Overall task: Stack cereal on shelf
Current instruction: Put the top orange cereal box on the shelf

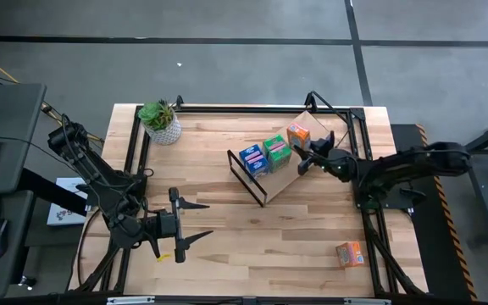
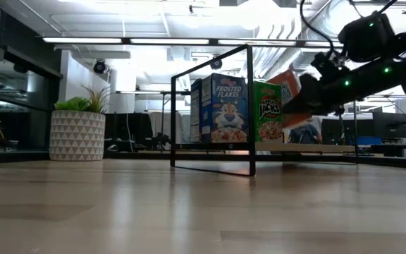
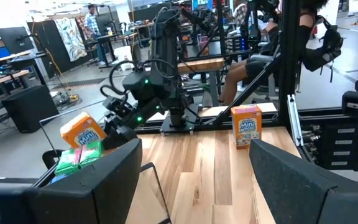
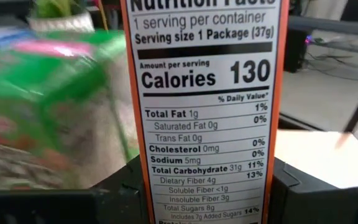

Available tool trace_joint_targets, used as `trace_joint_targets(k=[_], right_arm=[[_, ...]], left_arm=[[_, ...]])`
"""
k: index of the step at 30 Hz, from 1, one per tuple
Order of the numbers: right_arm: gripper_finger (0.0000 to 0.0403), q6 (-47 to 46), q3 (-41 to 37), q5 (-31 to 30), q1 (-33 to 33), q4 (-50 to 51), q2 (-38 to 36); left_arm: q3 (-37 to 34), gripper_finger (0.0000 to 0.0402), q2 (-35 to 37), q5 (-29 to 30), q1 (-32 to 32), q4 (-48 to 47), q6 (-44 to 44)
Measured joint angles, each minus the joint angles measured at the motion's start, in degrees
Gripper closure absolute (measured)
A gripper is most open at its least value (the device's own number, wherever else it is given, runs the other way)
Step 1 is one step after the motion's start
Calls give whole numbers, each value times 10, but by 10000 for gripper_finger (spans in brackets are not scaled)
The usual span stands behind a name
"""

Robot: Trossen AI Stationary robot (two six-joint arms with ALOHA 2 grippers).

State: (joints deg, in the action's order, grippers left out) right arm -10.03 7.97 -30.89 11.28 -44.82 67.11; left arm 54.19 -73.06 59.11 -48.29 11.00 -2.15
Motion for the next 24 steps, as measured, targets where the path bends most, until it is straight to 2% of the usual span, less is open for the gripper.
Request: trace_joint_targets(k=[3,10,20,24], right_arm=[[238,-3,0,2,14,-6,21],[238,27,0,65,46,-51,55],[238,49,0,163,101,-46,57],[238,46,0,178,109,-38,57]], left_arm=[[0,112,0,0,0,0,0],[0,112,0,0,0,0,1],[0,112,0,0,0,0,4],[0,112,0,0,0,0,6]])
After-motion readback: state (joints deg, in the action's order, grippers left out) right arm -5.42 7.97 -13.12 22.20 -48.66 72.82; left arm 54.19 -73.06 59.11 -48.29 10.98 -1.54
